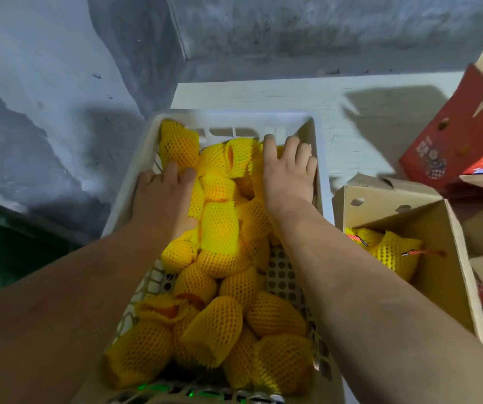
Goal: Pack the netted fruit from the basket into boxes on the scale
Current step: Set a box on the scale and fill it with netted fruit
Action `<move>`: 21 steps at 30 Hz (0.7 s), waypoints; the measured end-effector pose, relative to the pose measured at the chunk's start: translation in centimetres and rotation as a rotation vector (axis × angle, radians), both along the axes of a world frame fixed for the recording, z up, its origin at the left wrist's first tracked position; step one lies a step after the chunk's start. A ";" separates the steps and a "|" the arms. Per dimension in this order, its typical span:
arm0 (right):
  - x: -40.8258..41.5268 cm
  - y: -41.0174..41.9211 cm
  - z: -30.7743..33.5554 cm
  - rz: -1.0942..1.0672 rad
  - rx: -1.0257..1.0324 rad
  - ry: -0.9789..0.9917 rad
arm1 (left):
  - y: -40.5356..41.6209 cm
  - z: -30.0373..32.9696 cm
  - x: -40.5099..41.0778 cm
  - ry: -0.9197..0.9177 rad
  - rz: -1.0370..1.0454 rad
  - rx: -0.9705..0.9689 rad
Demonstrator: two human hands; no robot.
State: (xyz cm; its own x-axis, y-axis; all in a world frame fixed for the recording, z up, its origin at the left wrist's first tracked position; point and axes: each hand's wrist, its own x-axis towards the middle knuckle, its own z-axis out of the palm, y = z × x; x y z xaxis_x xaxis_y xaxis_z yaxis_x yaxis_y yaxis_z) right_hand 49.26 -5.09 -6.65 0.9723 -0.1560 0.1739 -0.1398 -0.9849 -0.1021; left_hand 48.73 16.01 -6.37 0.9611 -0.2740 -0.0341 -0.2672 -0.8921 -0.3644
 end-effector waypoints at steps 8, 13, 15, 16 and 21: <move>-2.5 -0.8 1.9 0.101 0.392 -0.123 | 1.5 5.5 -6.0 0.286 0.190 -0.944; -10.9 2.1 6.5 -0.001 1.361 -0.187 | 3.4 11.1 -14.7 0.574 0.586 -1.738; -15.2 4.6 8.9 0.125 1.488 -0.087 | 3.2 11.5 -18.1 0.678 0.609 -1.934; -17.1 5.6 10.2 0.210 1.486 -0.036 | 2.6 11.9 -19.6 0.690 0.615 -1.975; -25.0 7.1 17.2 0.305 1.485 0.028 | 2.7 14.8 -27.8 0.771 0.595 -2.211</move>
